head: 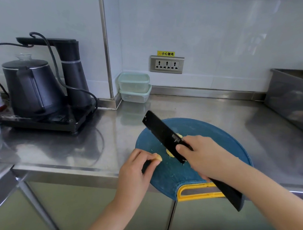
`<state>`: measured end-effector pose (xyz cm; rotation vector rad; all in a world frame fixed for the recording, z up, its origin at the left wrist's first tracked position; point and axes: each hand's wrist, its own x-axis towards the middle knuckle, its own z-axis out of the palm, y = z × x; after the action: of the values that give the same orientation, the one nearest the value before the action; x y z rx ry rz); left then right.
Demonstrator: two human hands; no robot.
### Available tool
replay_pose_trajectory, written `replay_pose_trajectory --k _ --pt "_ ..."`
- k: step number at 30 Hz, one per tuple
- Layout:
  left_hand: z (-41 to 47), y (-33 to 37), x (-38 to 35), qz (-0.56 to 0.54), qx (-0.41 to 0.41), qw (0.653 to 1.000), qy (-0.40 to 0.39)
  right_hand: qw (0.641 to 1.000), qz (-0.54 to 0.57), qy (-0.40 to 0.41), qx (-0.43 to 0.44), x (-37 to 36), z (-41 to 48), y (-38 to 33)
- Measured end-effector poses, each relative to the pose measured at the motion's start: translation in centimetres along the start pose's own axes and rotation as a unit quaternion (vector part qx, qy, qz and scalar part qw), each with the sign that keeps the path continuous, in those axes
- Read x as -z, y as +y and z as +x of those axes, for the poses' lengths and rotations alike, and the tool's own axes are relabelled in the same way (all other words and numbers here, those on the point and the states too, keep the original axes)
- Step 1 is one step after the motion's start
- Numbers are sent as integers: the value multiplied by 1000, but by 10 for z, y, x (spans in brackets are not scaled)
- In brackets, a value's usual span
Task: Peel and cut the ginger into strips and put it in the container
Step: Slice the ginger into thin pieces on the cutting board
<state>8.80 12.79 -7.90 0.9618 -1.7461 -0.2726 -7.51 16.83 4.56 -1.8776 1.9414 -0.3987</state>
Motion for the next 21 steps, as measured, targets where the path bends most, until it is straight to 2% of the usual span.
replay_pose_trajectory --k 4,21 --pt "0 2 1 0 1 1000 -4 996 -78 -4 38 -14 -2 -3" --pt "2 -1 2 4 -5 1000 -13 997 -59 -42 22 -17 0 -5"
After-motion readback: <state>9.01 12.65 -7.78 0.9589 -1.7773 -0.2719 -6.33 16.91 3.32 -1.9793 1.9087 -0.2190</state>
